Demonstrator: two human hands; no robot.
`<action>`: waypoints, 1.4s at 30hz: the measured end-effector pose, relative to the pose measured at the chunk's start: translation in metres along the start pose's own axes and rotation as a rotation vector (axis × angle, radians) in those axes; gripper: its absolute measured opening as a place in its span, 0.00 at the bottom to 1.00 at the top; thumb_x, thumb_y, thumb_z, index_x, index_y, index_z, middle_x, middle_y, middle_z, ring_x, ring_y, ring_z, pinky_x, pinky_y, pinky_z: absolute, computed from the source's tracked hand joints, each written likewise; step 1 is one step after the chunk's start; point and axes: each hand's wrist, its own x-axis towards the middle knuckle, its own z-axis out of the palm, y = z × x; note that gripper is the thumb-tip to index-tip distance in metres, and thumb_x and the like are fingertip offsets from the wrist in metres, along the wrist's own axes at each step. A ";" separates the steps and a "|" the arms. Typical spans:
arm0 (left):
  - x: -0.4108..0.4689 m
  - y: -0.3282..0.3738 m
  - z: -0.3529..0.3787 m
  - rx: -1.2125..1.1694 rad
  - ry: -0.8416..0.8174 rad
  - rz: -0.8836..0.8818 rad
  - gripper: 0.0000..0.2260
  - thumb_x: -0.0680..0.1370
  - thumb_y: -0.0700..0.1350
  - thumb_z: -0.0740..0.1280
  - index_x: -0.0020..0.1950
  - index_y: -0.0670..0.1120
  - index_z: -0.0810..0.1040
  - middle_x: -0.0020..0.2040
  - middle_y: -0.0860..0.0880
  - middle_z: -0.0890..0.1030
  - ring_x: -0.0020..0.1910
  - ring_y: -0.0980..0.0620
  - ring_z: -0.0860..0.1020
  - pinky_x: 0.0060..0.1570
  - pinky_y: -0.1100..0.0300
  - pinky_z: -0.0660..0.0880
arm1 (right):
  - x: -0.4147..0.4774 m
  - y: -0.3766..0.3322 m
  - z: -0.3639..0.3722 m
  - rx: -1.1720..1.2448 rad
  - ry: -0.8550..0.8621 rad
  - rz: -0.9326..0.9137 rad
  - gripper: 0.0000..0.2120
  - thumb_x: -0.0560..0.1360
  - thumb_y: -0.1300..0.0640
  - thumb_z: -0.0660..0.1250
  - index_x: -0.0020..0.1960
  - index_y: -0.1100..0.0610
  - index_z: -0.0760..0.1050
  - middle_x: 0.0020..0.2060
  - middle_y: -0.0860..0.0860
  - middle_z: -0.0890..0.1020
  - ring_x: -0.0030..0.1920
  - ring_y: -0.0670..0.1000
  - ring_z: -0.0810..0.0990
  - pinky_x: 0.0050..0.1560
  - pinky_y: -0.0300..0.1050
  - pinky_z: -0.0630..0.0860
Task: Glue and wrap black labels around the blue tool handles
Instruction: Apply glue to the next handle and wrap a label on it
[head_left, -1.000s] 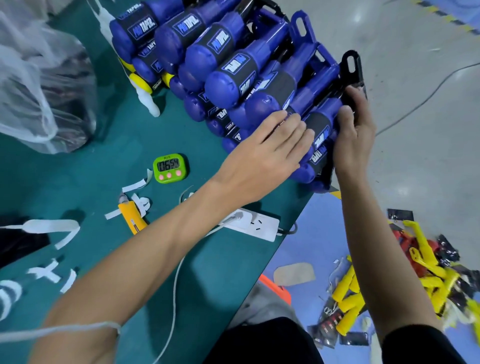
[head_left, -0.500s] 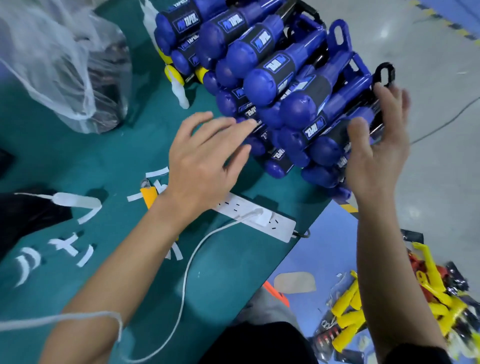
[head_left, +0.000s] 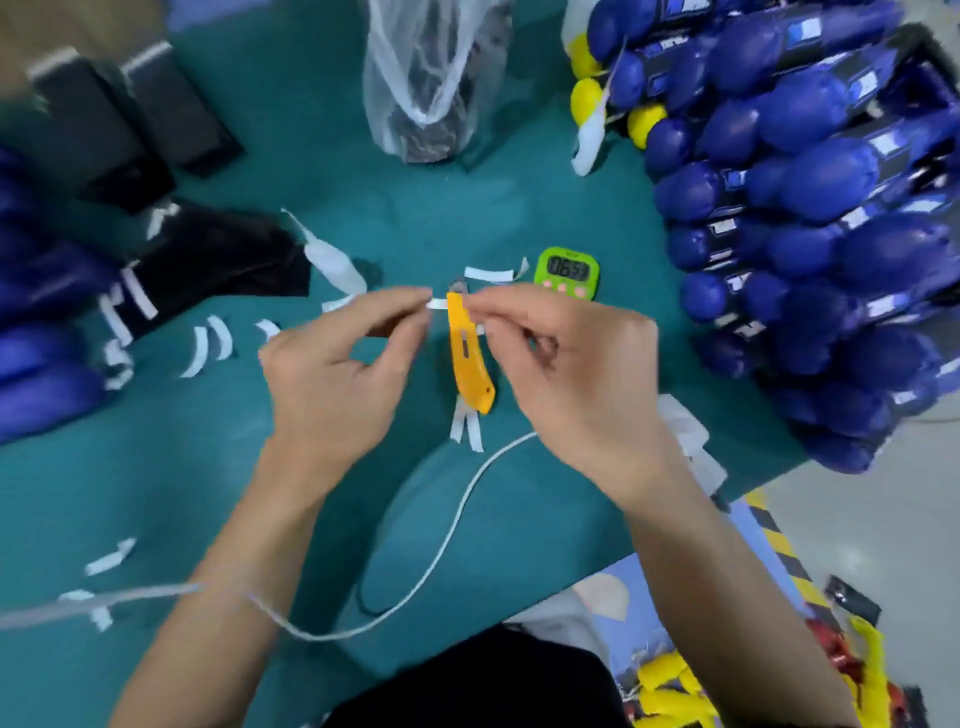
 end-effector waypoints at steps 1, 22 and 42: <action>-0.004 -0.010 -0.012 0.025 0.015 -0.052 0.07 0.80 0.42 0.73 0.55 0.53 0.85 0.50 0.65 0.85 0.46 0.63 0.84 0.52 0.63 0.79 | 0.003 -0.007 0.021 0.036 -0.068 0.028 0.08 0.78 0.59 0.70 0.51 0.50 0.87 0.42 0.45 0.87 0.36 0.41 0.82 0.43 0.36 0.78; -0.059 -0.217 -0.308 0.915 -0.061 -0.628 0.31 0.67 0.30 0.70 0.71 0.41 0.76 0.64 0.35 0.77 0.62 0.32 0.75 0.68 0.44 0.71 | 0.025 -0.116 0.384 -0.394 -0.863 -0.542 0.23 0.78 0.53 0.70 0.70 0.54 0.70 0.64 0.52 0.77 0.62 0.56 0.75 0.61 0.50 0.71; -0.071 -0.154 -0.157 0.708 -0.062 -0.382 0.18 0.67 0.53 0.81 0.56 0.54 0.86 0.47 0.52 0.87 0.45 0.46 0.85 0.39 0.56 0.72 | 0.012 0.019 0.230 -0.120 -0.523 -0.177 0.29 0.69 0.71 0.72 0.68 0.56 0.78 0.60 0.44 0.74 0.56 0.43 0.74 0.60 0.25 0.66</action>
